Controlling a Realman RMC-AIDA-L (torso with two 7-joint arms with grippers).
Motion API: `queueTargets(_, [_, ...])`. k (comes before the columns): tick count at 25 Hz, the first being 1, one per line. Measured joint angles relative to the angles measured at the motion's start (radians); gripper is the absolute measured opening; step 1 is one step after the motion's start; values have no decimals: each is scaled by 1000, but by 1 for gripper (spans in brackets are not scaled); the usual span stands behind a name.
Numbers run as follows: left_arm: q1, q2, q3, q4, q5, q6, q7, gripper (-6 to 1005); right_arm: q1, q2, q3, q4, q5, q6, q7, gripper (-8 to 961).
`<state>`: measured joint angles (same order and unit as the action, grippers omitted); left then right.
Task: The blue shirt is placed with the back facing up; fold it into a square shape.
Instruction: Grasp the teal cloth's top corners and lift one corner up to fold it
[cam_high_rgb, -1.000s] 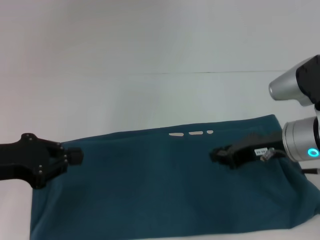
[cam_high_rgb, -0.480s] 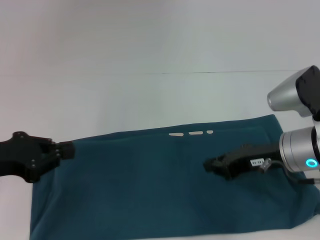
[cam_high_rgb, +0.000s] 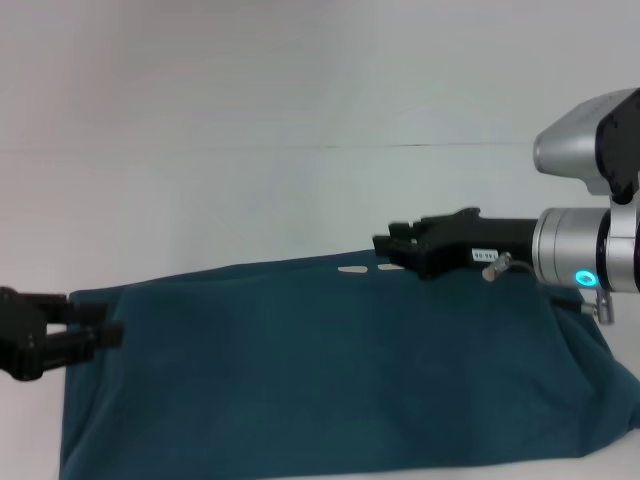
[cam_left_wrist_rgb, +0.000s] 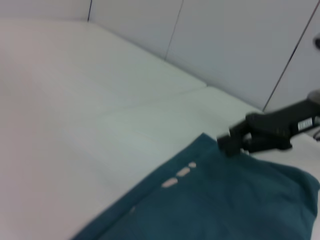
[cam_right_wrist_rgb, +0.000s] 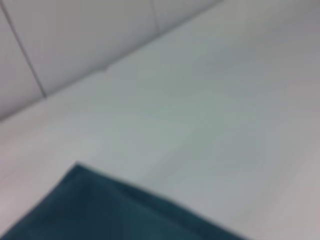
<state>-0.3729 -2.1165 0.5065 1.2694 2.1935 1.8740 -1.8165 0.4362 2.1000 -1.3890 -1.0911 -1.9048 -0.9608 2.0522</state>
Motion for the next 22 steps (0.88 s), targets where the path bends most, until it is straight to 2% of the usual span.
queueTargets(1, [1,-1,3,5,20,5,-8,130,0,0,0,6,32,9,-33,155])
queueTargets(4, [-1,-2,11,23,115,6,-28,237,0,0,-1,25,109,31,-114,214])
queueTargets(7, [1,-13,33,42,236,6,-34,344,2,-1,-2,50,144,44,-154,272])
queueTargets(9, [17,-28,49,69,276,13,-28,558,4,-2,-3,60,149,54,-159,304])
queueTargets(12, [44,-41,69,126,292,26,-24,559,15,0,-9,82,157,61,-159,331])
queueTargets(15, [56,-42,78,160,319,44,-29,559,34,1,-16,107,165,61,-155,331])
queueTargets(22, [59,-47,96,129,397,7,-28,558,49,3,-46,116,200,62,-153,331])
